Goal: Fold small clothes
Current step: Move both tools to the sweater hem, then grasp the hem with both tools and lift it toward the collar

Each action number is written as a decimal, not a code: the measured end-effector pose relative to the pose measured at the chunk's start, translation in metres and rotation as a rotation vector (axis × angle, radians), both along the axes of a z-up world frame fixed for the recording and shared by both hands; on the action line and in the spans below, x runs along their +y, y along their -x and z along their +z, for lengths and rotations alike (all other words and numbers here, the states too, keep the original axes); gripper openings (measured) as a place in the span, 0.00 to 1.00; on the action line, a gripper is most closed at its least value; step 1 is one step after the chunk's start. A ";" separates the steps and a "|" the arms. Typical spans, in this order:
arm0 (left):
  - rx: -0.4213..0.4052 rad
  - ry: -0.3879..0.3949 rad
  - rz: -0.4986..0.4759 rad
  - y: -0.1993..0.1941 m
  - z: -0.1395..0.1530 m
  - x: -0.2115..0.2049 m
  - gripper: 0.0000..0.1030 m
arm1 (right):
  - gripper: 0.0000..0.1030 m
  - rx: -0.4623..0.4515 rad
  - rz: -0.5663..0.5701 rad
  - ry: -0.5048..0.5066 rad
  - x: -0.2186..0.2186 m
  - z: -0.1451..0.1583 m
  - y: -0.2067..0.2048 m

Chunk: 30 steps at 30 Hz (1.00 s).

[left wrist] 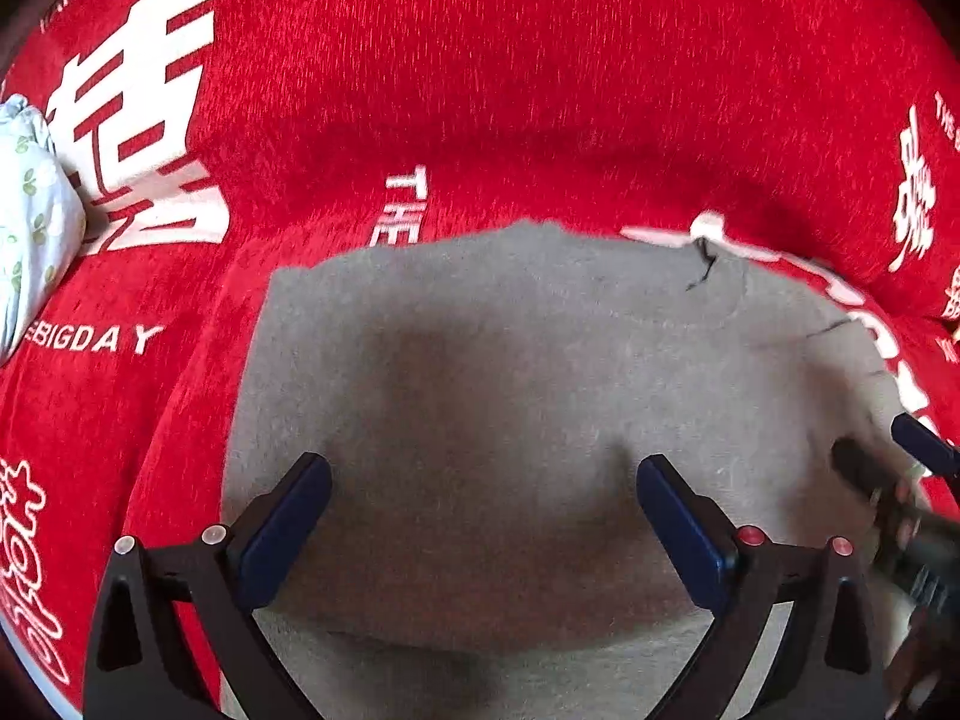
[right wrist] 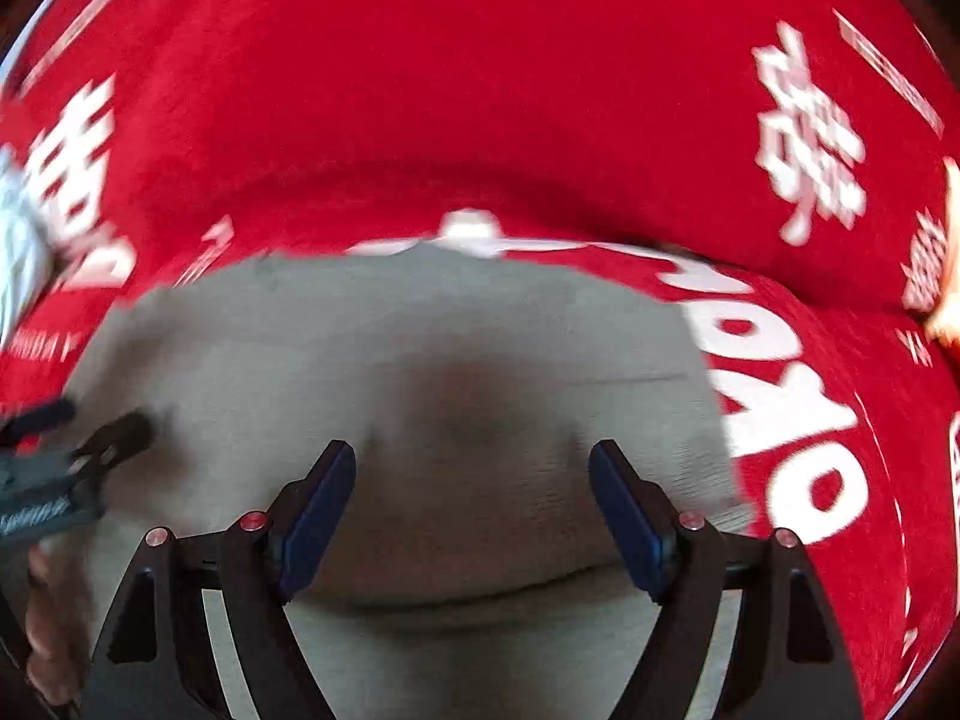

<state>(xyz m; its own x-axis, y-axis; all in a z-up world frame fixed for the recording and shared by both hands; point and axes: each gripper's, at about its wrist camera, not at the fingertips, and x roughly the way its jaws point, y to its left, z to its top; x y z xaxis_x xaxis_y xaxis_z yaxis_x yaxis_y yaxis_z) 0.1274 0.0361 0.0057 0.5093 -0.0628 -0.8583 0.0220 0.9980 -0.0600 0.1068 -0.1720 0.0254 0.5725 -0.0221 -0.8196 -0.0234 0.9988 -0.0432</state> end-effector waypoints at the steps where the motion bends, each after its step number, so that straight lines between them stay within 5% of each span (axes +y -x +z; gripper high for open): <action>1: 0.021 -0.026 -0.001 0.001 -0.006 -0.002 0.99 | 0.81 0.023 0.021 0.006 0.007 -0.006 0.001; 4: -0.006 -0.060 -0.009 0.019 -0.002 -0.002 0.99 | 0.80 0.008 0.016 0.025 0.014 -0.014 0.015; 8: -0.073 -0.008 -0.025 0.066 0.014 0.003 0.99 | 0.82 -0.089 0.025 -0.045 0.015 0.002 0.065; 10: -0.062 -0.039 -0.070 0.086 0.005 -0.009 0.98 | 0.82 -0.048 0.059 -0.068 0.020 -0.007 0.081; 12: -0.075 -0.109 -0.084 0.104 -0.006 -0.016 0.98 | 0.82 -0.013 0.068 -0.038 0.023 -0.022 0.094; 23: -0.169 -0.062 -0.083 0.200 -0.011 0.001 0.99 | 0.85 -0.179 0.144 0.034 0.017 -0.027 0.209; 26: -0.156 -0.061 -0.099 0.220 -0.016 0.003 1.00 | 0.85 -0.177 0.175 0.036 0.011 -0.027 0.238; 30: -0.157 -0.119 -0.141 0.251 -0.022 0.001 1.00 | 0.99 -0.105 0.213 0.091 0.001 -0.037 0.264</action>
<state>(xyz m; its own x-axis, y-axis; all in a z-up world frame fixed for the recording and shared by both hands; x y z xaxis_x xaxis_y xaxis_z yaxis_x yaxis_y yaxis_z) -0.1236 0.0375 -0.0163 0.6301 -0.0463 -0.7751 0.1617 0.9842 0.0726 -0.1572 -0.1706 -0.0115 0.6539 0.0373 -0.7557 -0.2239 0.9636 -0.1461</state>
